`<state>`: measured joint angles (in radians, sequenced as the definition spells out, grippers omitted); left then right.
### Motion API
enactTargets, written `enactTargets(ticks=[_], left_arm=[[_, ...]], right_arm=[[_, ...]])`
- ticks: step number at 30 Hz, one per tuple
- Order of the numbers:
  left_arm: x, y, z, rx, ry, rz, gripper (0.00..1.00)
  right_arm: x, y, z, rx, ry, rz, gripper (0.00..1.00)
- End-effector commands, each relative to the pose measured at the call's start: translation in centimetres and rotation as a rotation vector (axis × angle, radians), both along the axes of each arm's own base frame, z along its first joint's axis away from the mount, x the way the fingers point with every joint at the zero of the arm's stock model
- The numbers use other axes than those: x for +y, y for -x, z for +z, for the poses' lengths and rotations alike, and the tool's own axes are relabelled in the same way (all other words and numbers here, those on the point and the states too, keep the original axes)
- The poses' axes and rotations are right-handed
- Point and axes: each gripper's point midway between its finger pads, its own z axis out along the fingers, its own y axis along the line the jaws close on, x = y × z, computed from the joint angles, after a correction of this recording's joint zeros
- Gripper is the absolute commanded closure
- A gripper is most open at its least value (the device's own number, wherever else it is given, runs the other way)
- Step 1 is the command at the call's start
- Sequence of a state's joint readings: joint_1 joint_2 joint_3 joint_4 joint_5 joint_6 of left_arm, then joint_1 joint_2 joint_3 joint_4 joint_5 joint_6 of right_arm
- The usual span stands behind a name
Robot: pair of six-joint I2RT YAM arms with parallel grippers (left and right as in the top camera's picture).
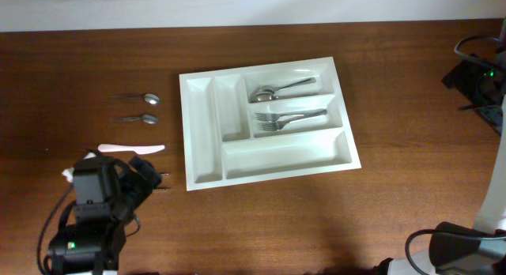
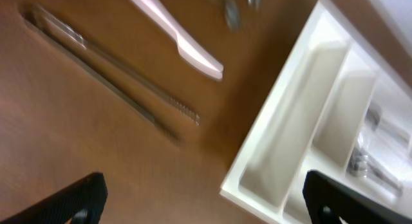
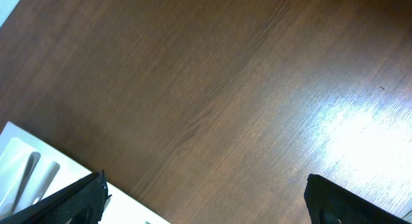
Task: Pack container
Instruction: 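Move the left gripper over the metal tongs on the left, then lower the left gripper and grasp the metal tongs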
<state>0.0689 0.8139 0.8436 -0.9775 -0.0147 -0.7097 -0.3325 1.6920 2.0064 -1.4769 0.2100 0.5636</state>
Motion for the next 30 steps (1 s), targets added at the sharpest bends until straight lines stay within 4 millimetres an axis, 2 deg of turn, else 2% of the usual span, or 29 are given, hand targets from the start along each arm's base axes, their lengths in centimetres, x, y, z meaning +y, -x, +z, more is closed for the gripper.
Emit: enactTargets(ticks=[1,8,11,13,14,17,19,23,25,30], left_arm=[[-1.9,0.2,-0.7,0.043,0.108,-0.047,0.01],[-1.8,-0.4,-0.9,0.045,0.105,-0.044,0.01],[-0.1,-1.1,-0.5,0.016,0.035,0.028,0.01],[1.8,-0.5,-1.1,0.045,0.025,0.208,0.01],[2.8,0.0,-1.6,0.067,0.027,0.33,0.01],[4.1,0.4,-2.8,0.113,0.028,0.502,0.01],[5.0,0.4,-4.5,0.169,0.04,0.638,0.01],[5.8,0.7,-7.5,0.28,0.089,0.815,0.01],[6.9,1.3,-9.1,0.34,0.106,0.931,0.01],[8.4,1.9,-11.3,0.406,0.191,1.093,0.01]], right_arm=[[-0.1,-0.1,0.0,0.002,0.003,0.007,0.01],[-0.1,-0.1,0.0,0.002,0.003,0.007,0.01],[-0.1,-0.1,0.0,0.002,0.003,0.007,0.01],[-0.1,-0.1,0.0,0.002,0.003,0.007,0.01],[-0.1,-0.1,0.0,0.002,0.003,0.007,0.01],[-0.1,-0.1,0.0,0.002,0.003,0.007,0.01],[-0.1,-0.1,0.0,0.002,0.003,0.007,0.01],[-0.1,-0.1,0.0,0.002,0.003,0.007,0.01],[-0.1,-0.1,0.0,0.002,0.003,0.007,0.01],[-0.1,-0.1,0.0,0.002,0.003,0.007,0.01]])
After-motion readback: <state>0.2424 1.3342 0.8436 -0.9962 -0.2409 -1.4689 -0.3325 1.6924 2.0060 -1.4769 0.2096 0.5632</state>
